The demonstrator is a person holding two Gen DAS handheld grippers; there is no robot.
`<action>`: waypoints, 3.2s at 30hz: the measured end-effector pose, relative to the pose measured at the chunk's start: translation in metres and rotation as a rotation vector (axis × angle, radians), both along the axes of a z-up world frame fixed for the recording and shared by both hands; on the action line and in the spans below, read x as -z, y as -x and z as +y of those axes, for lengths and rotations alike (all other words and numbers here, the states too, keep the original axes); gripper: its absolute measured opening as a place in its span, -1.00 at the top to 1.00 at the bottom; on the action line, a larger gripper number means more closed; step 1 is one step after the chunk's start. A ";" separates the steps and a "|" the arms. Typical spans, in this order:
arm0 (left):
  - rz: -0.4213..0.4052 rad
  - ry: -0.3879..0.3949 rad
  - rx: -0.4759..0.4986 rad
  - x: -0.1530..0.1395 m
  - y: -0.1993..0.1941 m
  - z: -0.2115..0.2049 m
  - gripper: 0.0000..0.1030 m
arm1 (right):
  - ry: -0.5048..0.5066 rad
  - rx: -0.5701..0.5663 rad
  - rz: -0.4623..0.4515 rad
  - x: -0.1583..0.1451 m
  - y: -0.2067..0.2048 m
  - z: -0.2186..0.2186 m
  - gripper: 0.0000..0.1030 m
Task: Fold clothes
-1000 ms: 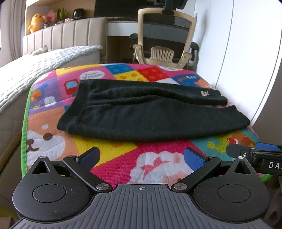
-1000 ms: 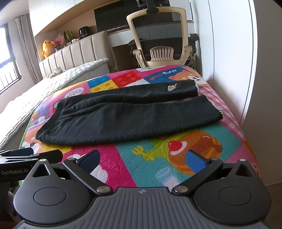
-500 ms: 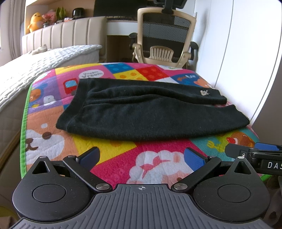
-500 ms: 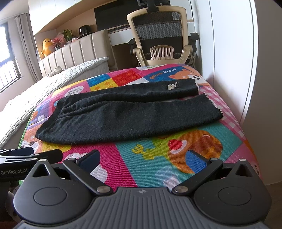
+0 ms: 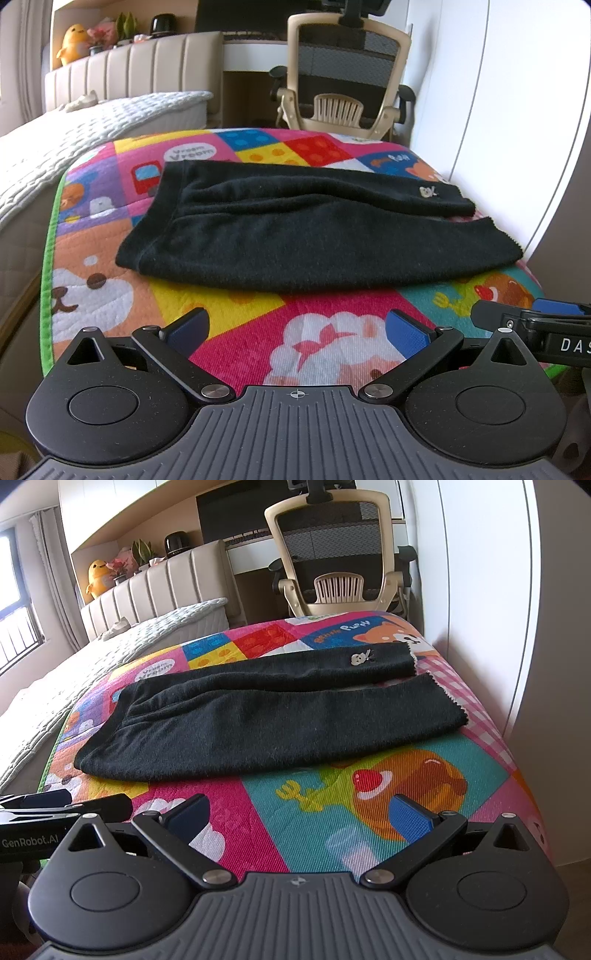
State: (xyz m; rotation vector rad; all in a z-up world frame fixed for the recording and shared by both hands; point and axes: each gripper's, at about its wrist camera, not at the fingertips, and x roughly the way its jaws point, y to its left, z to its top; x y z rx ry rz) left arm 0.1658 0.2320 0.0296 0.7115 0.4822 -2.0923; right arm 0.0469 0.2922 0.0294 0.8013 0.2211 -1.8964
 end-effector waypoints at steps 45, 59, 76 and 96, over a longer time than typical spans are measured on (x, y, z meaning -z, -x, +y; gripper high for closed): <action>0.242 -0.094 0.085 -0.010 -0.013 -0.108 -1.00 | 0.191 -0.202 0.106 -0.030 0.050 -0.051 -1.00; 0.197 -0.243 -0.152 0.013 0.002 -0.309 -0.97 | 0.117 -0.067 0.135 -0.026 0.137 -0.098 -0.13; 0.043 -0.099 -0.146 0.030 0.027 -0.304 -0.41 | -0.013 0.166 -0.019 0.033 0.225 -0.175 0.34; 0.182 0.128 -0.081 -0.008 -0.101 -0.136 0.20 | 0.097 0.074 0.141 -0.011 0.153 0.004 0.56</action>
